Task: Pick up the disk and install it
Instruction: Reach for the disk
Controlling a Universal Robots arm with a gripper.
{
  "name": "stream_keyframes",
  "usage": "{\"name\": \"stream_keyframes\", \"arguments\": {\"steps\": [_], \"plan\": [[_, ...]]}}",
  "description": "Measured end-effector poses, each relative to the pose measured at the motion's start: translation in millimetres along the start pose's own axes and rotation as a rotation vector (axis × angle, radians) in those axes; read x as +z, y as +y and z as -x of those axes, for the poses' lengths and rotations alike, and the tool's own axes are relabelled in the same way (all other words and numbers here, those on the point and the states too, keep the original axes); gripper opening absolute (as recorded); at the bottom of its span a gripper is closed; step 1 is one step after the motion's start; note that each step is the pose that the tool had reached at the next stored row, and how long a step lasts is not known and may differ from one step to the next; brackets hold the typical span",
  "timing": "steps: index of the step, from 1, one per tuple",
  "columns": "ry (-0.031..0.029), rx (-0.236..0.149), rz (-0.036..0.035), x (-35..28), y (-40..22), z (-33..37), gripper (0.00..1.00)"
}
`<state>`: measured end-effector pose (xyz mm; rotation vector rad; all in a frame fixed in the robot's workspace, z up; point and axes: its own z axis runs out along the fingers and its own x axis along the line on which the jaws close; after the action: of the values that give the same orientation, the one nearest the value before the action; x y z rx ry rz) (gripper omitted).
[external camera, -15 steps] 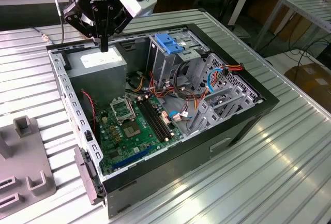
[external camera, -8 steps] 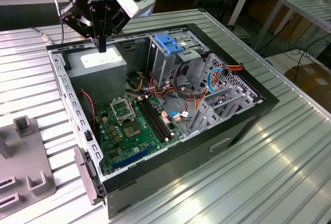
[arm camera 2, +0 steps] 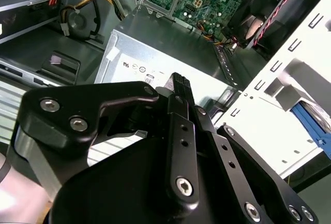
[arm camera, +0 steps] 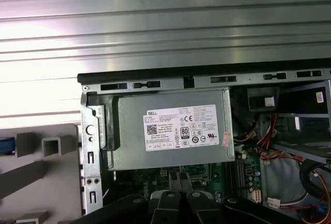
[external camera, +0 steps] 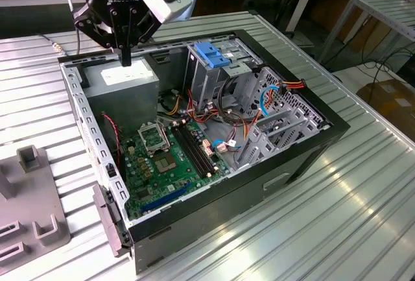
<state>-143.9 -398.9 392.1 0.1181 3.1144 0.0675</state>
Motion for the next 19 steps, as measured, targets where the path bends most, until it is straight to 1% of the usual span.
{"name": "stream_keyframes", "arguments": {"steps": [19], "plan": [[0.0023,0.000,-0.0001,0.7,-0.7,-8.4,0.10]]}}
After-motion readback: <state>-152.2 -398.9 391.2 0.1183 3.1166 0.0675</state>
